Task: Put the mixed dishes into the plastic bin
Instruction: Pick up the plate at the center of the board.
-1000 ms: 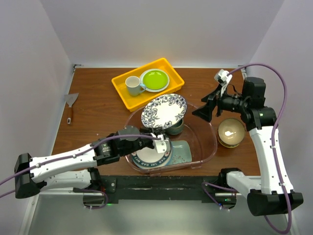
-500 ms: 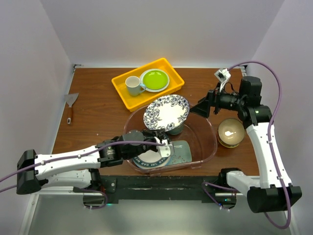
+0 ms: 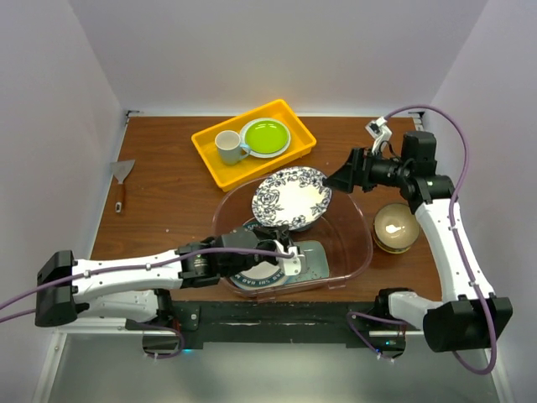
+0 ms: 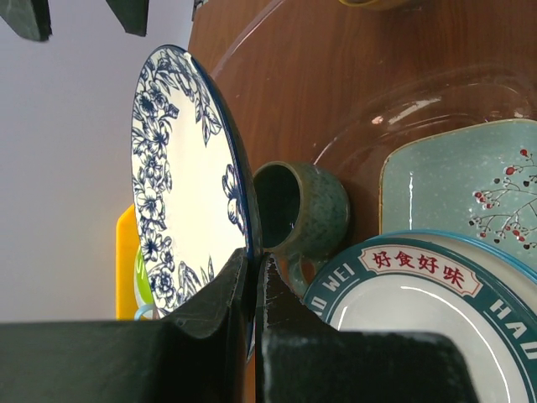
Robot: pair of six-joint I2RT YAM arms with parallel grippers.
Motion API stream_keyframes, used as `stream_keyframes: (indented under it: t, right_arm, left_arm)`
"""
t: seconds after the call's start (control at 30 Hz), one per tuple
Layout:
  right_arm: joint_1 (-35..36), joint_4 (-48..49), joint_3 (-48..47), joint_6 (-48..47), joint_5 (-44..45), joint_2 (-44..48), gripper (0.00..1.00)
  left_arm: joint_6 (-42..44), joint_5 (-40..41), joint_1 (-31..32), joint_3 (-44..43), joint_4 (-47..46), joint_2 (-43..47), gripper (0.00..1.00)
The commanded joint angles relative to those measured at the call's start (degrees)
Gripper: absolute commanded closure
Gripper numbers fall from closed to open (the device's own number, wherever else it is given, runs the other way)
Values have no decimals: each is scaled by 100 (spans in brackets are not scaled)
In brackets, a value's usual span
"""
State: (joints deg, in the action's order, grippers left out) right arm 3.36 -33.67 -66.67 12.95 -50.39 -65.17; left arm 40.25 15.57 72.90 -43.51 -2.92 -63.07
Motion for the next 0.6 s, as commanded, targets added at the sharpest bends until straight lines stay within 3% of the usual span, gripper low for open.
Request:
stream_keyframes:
  t: [0.0, 0.1, 0.13, 0.37, 0.57]
  right_arm:
    - [60, 168, -21, 383, 548, -224, 5]
    - [174, 72, -126, 445, 662, -479, 14]
    - [261, 28, -170, 445, 732, -601, 21]
    - [543, -280, -408, 366, 1233, -787, 50]
    - [552, -263, -425, 445, 1041, -848, 78]
  left_arm:
    - [545, 323, 162, -492, -1255, -56, 100]
    - [633, 411, 242, -606, -1273, -179, 100]
    - [651, 438, 259, -659, -1264, -206, 100]
    - [818, 649, 365, -756, -1299, -417, 100]
    - [888, 702, 382, -782, -1378, -434, 100]
